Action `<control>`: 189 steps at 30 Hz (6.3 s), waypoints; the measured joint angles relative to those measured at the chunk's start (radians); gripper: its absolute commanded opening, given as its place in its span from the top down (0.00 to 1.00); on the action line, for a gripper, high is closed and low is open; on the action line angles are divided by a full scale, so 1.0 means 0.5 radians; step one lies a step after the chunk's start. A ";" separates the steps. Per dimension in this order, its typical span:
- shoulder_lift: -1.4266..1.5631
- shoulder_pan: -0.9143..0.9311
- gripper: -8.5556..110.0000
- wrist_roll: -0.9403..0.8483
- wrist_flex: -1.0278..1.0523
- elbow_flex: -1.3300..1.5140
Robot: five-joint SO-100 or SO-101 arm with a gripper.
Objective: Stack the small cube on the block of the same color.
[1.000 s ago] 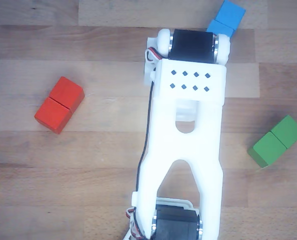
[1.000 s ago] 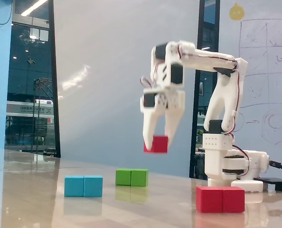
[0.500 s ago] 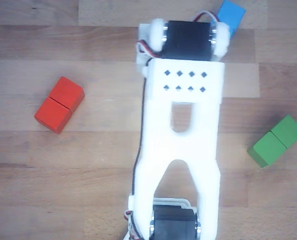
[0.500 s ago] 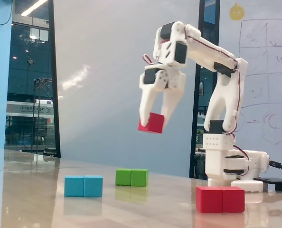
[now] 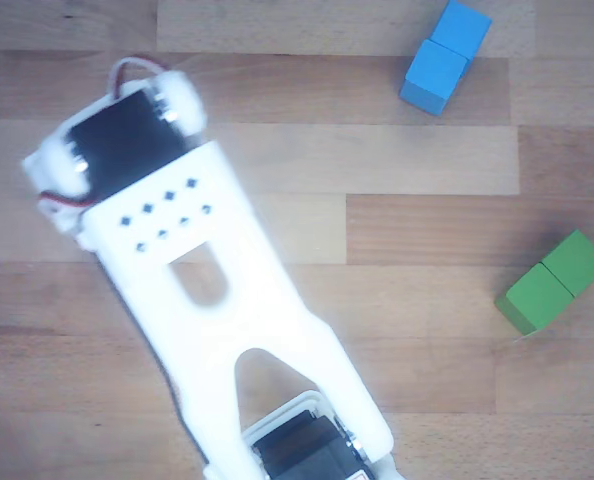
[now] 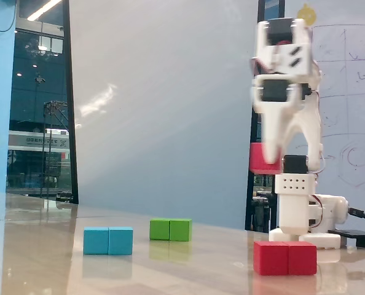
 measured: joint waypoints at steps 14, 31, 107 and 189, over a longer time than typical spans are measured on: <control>-0.055 -0.396 0.90 0.000 -0.018 0.000; -0.626 -0.242 0.90 0.000 -0.396 0.000; -0.868 -0.021 0.68 0.000 -0.430 0.000; 2.780 1.399 0.93 0.000 -1.169 2.856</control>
